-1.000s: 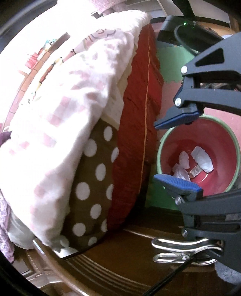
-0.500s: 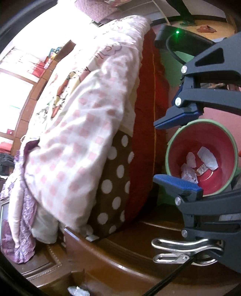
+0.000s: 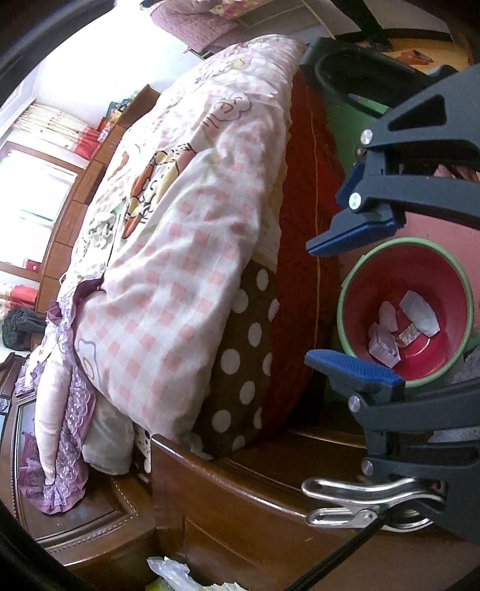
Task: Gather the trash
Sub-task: 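Raise both open grippers out of the bin toward the bedside table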
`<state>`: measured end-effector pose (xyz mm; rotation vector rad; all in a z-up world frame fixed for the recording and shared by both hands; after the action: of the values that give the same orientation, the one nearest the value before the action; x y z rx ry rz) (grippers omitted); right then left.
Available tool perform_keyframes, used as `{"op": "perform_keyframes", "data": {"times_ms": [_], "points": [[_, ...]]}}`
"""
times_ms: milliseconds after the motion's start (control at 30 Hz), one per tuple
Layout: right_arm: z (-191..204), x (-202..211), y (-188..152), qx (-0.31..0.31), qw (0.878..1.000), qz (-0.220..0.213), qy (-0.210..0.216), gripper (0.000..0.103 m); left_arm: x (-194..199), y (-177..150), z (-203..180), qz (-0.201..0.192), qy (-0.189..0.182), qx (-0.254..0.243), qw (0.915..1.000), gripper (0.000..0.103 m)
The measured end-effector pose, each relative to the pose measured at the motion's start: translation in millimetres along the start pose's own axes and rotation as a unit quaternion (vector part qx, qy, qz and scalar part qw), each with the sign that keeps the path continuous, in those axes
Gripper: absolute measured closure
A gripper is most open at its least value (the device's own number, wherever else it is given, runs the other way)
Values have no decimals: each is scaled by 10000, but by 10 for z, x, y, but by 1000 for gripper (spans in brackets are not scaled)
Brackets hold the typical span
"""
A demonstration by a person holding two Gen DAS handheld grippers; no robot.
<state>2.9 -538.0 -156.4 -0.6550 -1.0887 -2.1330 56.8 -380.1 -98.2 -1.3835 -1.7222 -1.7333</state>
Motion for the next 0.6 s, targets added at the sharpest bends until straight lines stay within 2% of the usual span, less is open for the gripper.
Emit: {"op": "perform_keyframes", "data": {"times_ms": [367,467,600], "points": [[359,219,95,237,9993,-193,228,31,551,89,43,-482,-223,13,9986,47],[493,262,97,361,9987,-239,257,31,739,126,77,-679,-231,-3,9974,42],[621,315,104,473,9980,-311,279,31,878,168,165,-804,-288,82,9963,41]]}}
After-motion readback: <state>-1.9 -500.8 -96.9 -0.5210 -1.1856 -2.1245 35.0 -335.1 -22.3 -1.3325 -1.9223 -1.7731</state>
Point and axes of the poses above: each gripper's, at about its wrist camera, not at the fingertips, and x roughly against the way its jaws point, z to its left, y to its top, the point moved 5 cm from there along -x, roughly the way its jaws point, and after that the axes turned 2 degrees about z, right-handed, at the moved point
